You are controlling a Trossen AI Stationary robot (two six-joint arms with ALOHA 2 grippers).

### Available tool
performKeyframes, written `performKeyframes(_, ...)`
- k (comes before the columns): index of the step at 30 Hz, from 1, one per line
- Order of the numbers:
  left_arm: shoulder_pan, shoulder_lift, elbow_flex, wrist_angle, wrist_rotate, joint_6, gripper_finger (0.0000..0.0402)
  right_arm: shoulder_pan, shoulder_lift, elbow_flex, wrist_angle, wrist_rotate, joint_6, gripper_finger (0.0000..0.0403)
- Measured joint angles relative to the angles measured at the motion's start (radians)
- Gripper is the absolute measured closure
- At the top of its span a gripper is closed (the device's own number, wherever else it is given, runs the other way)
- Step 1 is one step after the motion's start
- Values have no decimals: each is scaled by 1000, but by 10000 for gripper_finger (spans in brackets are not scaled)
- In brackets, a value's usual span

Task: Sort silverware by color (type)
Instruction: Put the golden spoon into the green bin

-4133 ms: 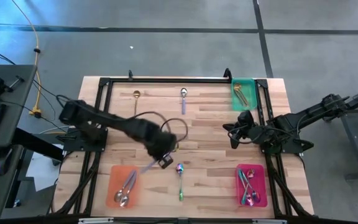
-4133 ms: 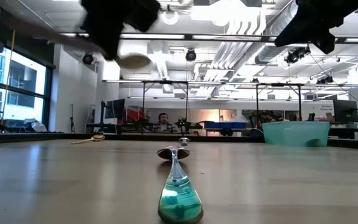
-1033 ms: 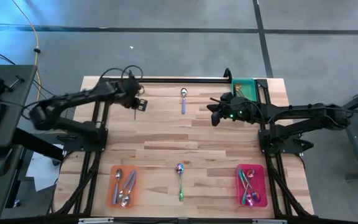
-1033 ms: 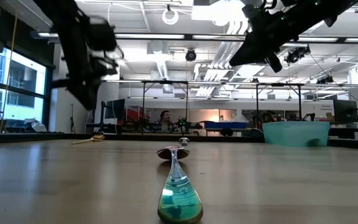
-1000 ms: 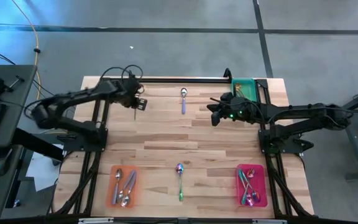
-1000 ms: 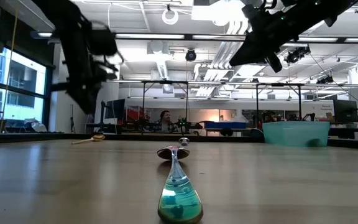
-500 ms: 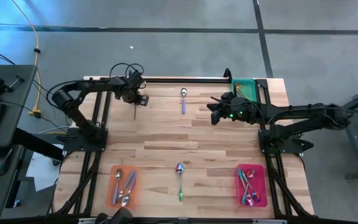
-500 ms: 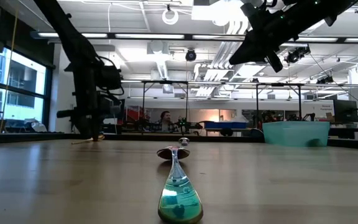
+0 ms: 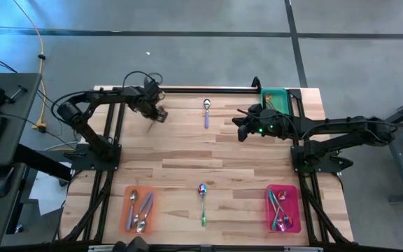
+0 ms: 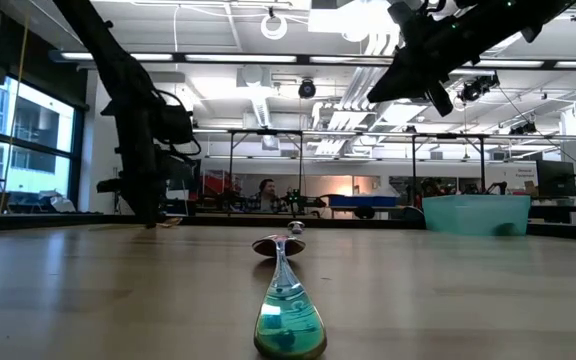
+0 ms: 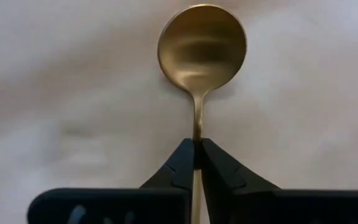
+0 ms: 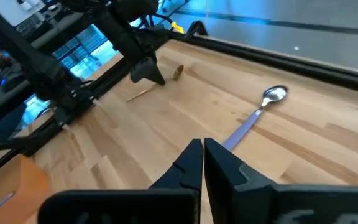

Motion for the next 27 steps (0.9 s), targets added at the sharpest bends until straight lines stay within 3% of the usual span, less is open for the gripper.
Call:
performKeyframes(3,-33,-52,-5,15,98,-25,398,0,0,0,1,-42,3,402)
performKeyframes(8,-108,-156,-95,288,236,-202,399,22,2,0,21,-67,11,402)
performKeyframes(12,-188,-232,-182,598,314,-367,400,52,34,0,88,-90,30,399)
performKeyframes(15,-261,-267,-224,825,313,-489,400,69,94,0,206,-139,56,379)
performKeyframes(20,-371,-277,-237,1165,266,-617,401,79,227,0,419,-165,149,314)
performKeyframes(27,-485,-277,-237,1254,149,-688,401,75,378,4,698,-139,217,244)
